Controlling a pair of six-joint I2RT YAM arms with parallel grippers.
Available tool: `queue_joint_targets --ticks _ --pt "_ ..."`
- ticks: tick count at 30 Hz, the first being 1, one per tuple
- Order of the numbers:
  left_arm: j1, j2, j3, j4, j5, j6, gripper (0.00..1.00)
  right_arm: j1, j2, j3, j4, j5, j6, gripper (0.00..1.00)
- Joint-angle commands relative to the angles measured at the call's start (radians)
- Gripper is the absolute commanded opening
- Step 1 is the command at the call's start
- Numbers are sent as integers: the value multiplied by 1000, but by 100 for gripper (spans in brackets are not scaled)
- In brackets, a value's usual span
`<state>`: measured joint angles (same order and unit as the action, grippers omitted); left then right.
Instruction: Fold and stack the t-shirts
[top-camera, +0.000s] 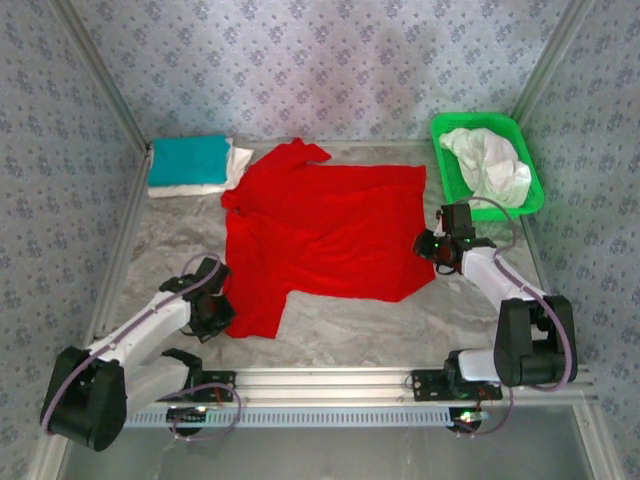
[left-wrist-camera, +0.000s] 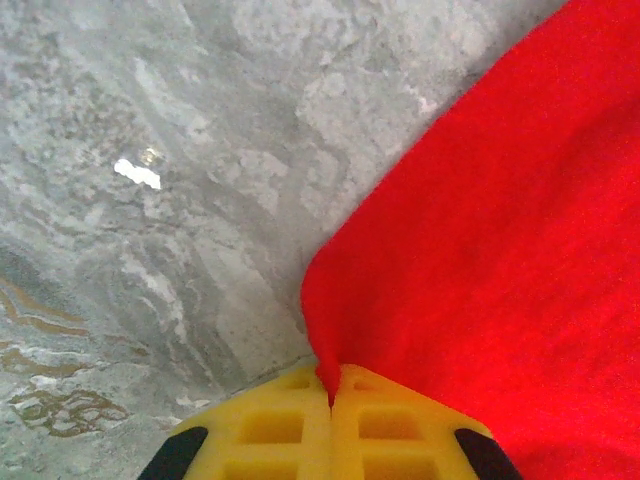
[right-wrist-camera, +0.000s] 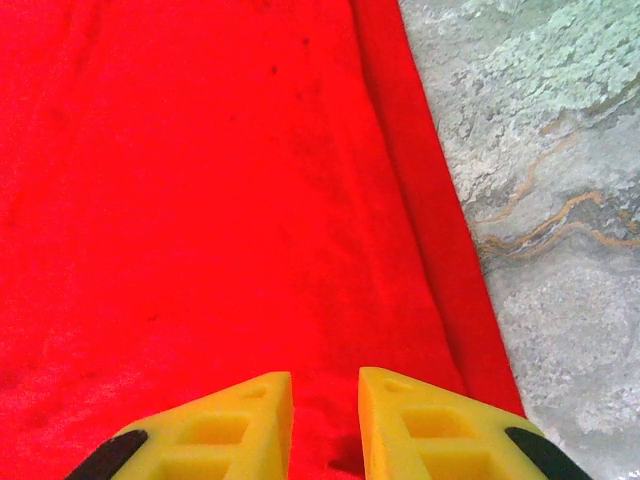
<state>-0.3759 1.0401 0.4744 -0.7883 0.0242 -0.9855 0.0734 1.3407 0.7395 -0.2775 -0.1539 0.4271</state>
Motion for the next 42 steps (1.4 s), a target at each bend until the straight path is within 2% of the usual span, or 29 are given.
queue_joint_targets --ticks 1,5,10,14,19,28,32,40,42 --pt "-6 -39 51 -47 -39 10 0 -2 -38 41 -112 -54 -14 28" --pt "-6 -104 63 -67 -80 11 0 10 -71 126 -371 -96 -14 35" --pt "-6 -134 43 -39 -79 16 0 36 -72 166 -582 19 -4 45" --pt "-6 -121 31 -5 -74 37 0 65 -12 177 -557 27 0 46" --pt "-6 -123 26 8 -71 50 0 147 128 248 -535 97 22 44" --pt "-5 -190 -42 55 -47 25 0 182 316 285 -455 96 57 43" --pt "0 -218 -67 74 -46 14 0 190 345 280 -434 124 66 38" --pt "4 -220 -75 80 -48 14 0 193 335 266 -467 137 55 6" --pt "6 -222 -73 80 -53 13 0 191 314 264 -479 142 56 4"
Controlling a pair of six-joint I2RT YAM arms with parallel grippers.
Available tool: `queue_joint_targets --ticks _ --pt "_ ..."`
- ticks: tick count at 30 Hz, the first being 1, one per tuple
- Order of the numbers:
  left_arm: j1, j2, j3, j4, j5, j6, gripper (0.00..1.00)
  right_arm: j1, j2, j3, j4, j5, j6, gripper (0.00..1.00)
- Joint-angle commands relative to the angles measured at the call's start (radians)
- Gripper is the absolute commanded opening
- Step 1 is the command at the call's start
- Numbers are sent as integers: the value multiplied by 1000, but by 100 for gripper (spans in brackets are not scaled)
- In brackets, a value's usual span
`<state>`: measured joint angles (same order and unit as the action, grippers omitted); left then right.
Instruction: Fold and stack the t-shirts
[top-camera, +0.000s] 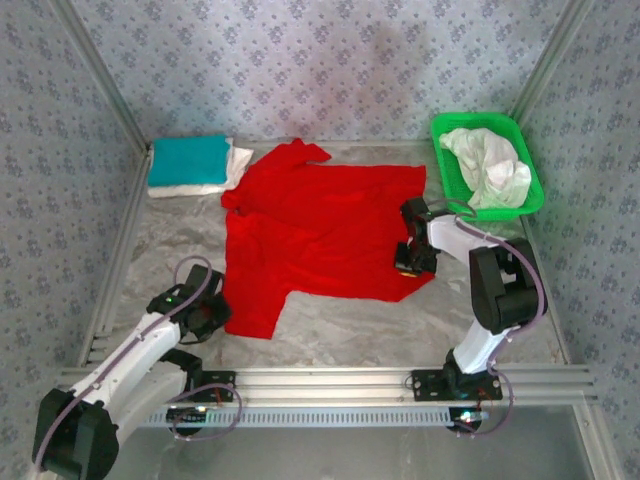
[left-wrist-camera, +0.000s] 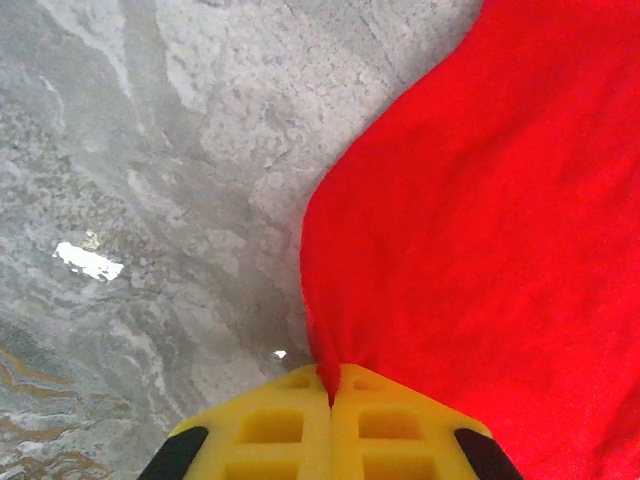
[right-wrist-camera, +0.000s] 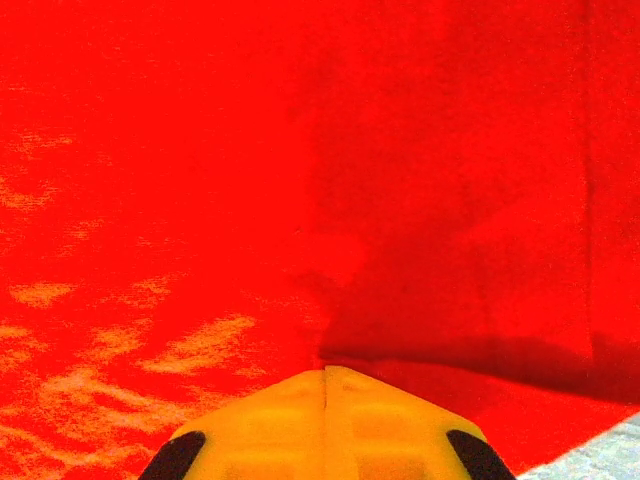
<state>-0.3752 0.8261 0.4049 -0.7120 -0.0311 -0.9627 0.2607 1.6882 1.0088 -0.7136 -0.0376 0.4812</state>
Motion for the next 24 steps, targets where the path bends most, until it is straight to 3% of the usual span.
queue_joint_targets --ticks 1,15,24 --pt "5 -8 -2 3 2 -8 0 4 -47 -5 -49 28 2 3" --pt "48 -78 -9 -34 -19 5 0 -51 -297 -129 -77 78 0 0" --pt "61 -112 -12 -37 22 24 0 -82 -430 -240 -102 3 28 0"
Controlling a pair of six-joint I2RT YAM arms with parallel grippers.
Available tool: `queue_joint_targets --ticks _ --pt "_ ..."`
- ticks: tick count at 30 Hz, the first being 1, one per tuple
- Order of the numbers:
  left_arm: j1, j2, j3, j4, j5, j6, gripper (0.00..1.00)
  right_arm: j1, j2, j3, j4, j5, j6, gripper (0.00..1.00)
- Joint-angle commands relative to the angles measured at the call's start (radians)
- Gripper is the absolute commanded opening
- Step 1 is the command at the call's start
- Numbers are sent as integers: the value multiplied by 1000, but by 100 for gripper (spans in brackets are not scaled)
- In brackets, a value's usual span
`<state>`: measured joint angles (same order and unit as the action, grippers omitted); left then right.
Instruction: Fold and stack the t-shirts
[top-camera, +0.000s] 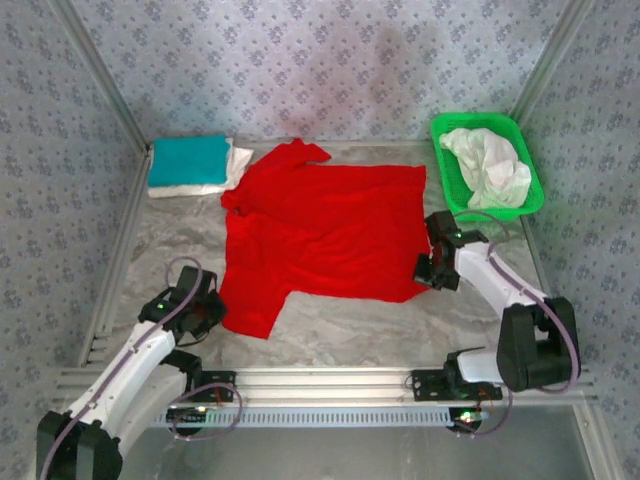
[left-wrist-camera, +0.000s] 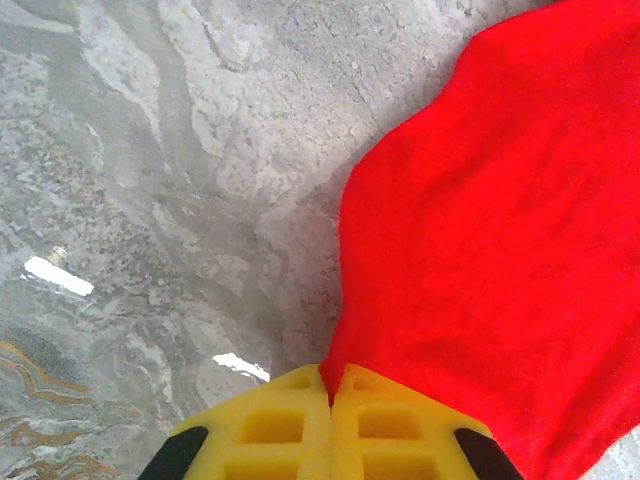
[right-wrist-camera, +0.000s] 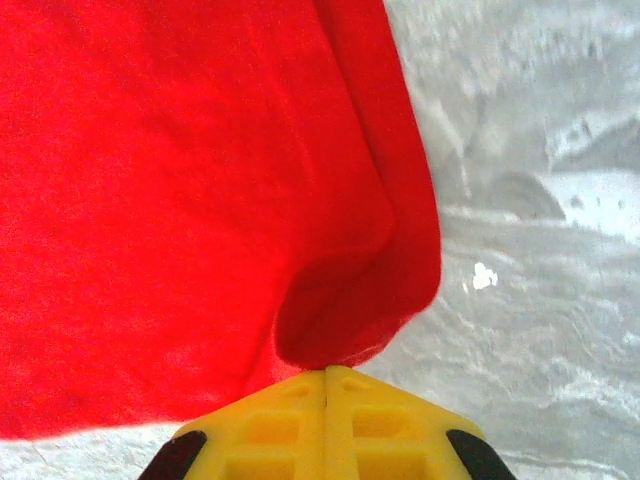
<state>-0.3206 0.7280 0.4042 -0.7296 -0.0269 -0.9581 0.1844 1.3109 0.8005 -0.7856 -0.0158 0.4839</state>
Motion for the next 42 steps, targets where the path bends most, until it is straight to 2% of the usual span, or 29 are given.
queue_joint_targets --ticks 1,5,9,15,16,17,18,21,24,25,27,30,38,42 --pt "6 -21 -12 -23 23 22 0 -6 -82 -44 -38 -14 33 0" --pt "5 -84 1 -70 5 37 0 -21 -222 -98 -77 -2 57 0" --pt "6 -200 1 -78 13 9 0 -66 -318 -125 -74 -87 99 0" --pt "-1 -272 80 -128 12 -5 0 -110 -496 -123 -100 -78 158 0" --pt "-4 -271 82 -119 19 3 0 -113 -507 -135 -103 -60 176 2" --pt "-4 -266 83 -111 22 9 0 -120 -497 -146 -103 -62 181 17" --pt "-4 -258 81 -99 22 14 0 -131 -472 -157 -98 -75 181 27" --pt "-5 -227 73 -58 33 16 0 -149 -413 -214 -32 -101 189 38" --pt "-6 -209 70 -35 48 26 0 -220 -411 -274 55 -191 205 40" --pt "-6 -207 68 -39 43 30 0 -241 -405 -284 72 -210 210 43" --pt "-6 -208 56 -42 34 26 0 -264 -360 -285 102 -239 202 49" --pt "-6 -208 27 -14 43 13 0 -273 -284 -277 126 -273 156 52" --pt "-6 -190 21 -16 42 12 0 -276 -215 -310 247 -253 185 51" --pt "-6 -179 19 -9 41 12 0 -277 -190 -308 241 -249 188 52"
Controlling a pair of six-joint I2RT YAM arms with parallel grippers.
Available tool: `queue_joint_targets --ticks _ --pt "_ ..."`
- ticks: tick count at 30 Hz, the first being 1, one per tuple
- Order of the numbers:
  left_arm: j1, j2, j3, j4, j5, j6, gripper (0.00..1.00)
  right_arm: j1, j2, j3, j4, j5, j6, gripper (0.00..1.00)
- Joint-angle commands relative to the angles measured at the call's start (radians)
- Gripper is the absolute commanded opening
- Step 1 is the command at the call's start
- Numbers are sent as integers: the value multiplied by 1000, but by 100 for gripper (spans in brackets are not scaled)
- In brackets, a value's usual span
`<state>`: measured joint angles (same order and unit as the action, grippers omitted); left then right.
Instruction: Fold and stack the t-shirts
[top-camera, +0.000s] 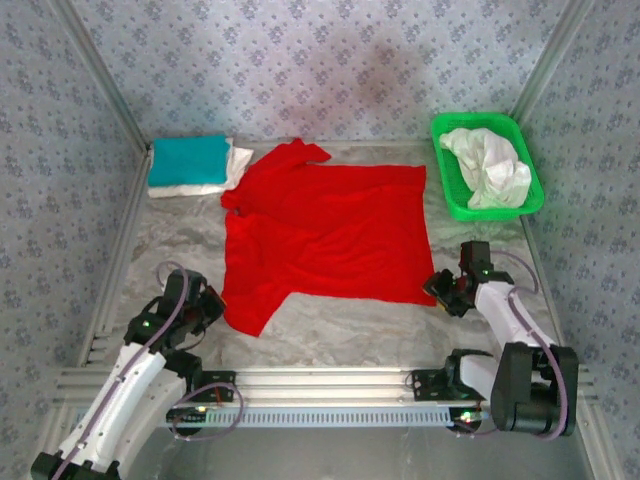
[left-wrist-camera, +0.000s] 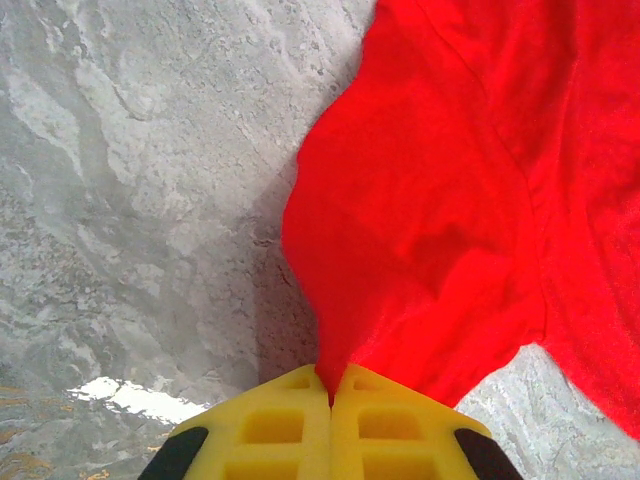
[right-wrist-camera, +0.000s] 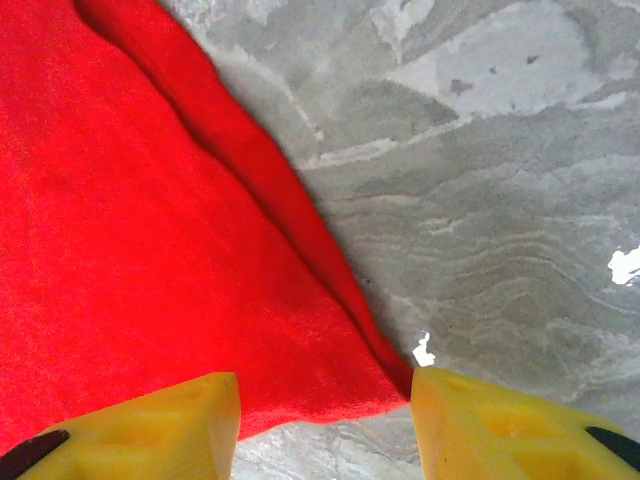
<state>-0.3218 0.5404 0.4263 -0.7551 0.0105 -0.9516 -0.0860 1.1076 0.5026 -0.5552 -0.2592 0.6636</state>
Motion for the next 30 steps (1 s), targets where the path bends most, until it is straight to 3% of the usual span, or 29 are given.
queue_joint_targets --ticks 1,16,24,26,30 --pt "-5 12 -1 16 4 7 0 -5 10 -16 10 -1 16 52" --pt "-5 16 -21 27 -2 10 0 54 68 -19 80 1 56 39" --pt "-3 16 6 16 -30 25 0 59 -9 2 41 58 64 12" --pt "0 16 17 14 -42 27 0 57 -29 18 14 63 61 1" --pt "4 19 38 11 -56 34 0 54 -51 37 -25 62 48 0"
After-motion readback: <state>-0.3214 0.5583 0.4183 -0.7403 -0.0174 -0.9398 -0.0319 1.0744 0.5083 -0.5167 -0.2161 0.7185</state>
